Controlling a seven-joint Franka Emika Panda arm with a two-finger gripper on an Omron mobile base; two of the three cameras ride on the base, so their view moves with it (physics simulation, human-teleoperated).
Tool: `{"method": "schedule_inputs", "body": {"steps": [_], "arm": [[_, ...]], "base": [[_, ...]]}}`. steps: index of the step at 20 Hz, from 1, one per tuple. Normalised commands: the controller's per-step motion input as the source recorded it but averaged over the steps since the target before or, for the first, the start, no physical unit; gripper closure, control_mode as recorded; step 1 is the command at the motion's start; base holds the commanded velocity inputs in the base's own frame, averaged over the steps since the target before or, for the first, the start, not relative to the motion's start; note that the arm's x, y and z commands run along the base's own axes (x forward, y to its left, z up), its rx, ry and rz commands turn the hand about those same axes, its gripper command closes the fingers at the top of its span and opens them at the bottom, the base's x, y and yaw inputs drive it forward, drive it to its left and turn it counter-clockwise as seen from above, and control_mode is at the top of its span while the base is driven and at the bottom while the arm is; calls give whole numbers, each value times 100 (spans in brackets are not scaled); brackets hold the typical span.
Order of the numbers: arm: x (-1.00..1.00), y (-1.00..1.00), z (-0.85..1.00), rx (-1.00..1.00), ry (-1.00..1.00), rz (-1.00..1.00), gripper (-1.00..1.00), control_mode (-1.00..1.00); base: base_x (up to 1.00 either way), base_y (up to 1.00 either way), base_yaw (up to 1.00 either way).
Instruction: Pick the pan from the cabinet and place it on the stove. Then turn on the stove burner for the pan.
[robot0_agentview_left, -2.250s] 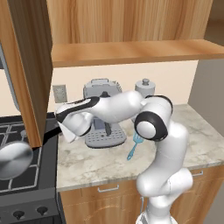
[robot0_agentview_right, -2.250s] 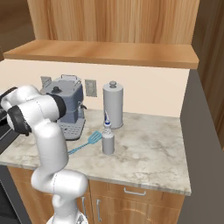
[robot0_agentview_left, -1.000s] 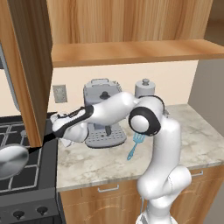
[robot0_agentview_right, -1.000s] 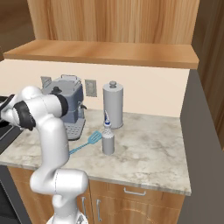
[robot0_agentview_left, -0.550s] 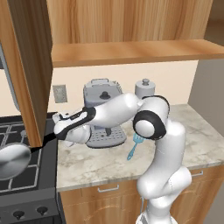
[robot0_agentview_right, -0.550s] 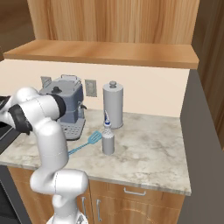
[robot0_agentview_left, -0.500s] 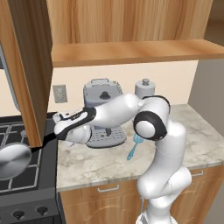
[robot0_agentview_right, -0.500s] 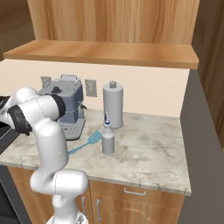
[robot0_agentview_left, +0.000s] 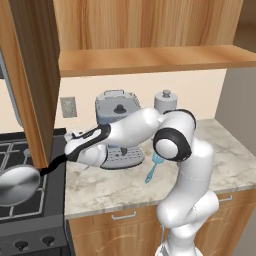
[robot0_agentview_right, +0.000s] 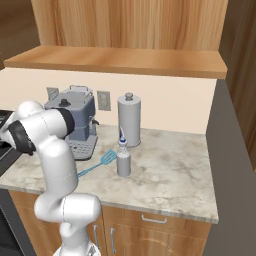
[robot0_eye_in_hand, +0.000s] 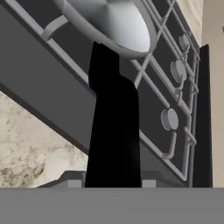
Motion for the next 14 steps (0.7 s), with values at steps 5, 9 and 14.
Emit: {"method": "schedule_inputs", "body": {"steps": [5,9,14], "arm": [[0,0,-23,-3,0,0,100,-100],[0,1,-32,-5,0,0,-100,-100],[0,0,-11,-1,0,0,-100,-100]], "base": [[0,0,0],[0,0,0],[0,0,0]]}}
